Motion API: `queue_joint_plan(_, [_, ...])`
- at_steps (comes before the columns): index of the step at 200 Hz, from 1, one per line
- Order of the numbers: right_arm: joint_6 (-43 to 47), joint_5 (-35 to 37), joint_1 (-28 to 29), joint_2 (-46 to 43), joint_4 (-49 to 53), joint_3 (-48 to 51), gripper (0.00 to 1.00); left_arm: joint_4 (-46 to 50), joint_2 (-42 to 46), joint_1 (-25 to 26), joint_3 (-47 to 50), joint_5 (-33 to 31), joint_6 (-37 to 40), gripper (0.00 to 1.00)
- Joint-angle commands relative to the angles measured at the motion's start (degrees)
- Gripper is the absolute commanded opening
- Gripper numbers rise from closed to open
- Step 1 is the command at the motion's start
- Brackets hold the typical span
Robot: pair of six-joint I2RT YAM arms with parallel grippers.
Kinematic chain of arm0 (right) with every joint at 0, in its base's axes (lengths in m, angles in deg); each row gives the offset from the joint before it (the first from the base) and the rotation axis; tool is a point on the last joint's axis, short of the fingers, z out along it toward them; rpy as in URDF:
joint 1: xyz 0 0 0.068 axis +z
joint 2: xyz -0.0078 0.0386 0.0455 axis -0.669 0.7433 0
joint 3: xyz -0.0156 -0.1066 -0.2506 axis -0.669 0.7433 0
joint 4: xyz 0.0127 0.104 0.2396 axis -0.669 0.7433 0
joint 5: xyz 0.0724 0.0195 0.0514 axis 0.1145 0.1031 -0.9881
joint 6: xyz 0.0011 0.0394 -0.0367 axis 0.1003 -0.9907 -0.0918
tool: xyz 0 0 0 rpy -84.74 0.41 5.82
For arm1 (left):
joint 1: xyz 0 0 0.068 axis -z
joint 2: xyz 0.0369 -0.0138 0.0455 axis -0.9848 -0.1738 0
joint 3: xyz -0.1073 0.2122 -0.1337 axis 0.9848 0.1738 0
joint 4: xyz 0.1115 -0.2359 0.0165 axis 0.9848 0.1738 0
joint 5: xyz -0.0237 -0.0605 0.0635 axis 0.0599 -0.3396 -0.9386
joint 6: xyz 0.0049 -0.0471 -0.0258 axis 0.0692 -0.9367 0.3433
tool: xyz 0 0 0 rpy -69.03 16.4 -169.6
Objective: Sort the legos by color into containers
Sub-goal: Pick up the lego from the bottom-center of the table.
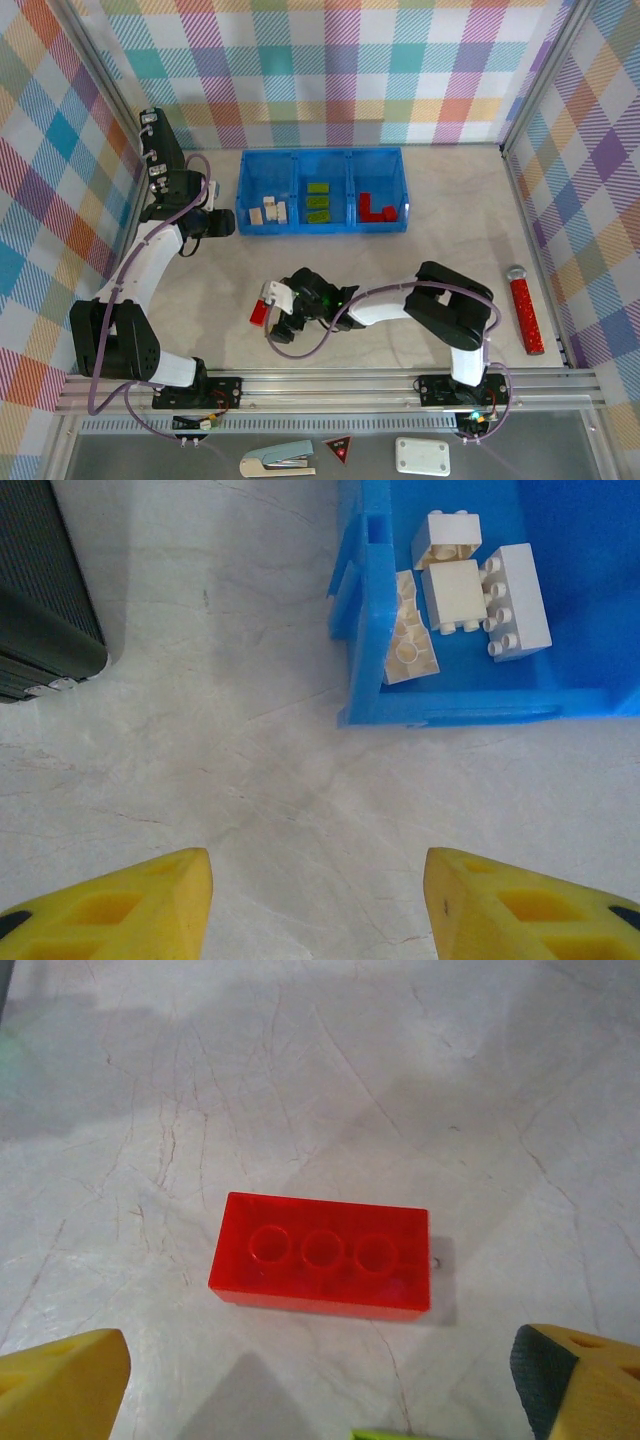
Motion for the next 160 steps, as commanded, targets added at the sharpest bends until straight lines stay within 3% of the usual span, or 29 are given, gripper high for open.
queue_joint_plan(1, [1.43, 2.26, 0.77, 2.39, -3.83, -2.5, 0.99, 0.69, 0.8, -0.87, -1.68, 1.15, -0.6, 0.58])
queue_joint_plan(75, [-2.79, 4.33, 1.07, 7.29, -3.49, -6.69, 1.0, 0.64, 1.22, -0.87, -1.67, 1.27, -0.5, 0.58])
queue_joint_plan(160, [-4.03, 2.46, 1.16, 8.46, -1.52, -7.07, 0.84, 0.87, 1.34, -0.87, -1.73, 1.65, -0.5, 0.58])
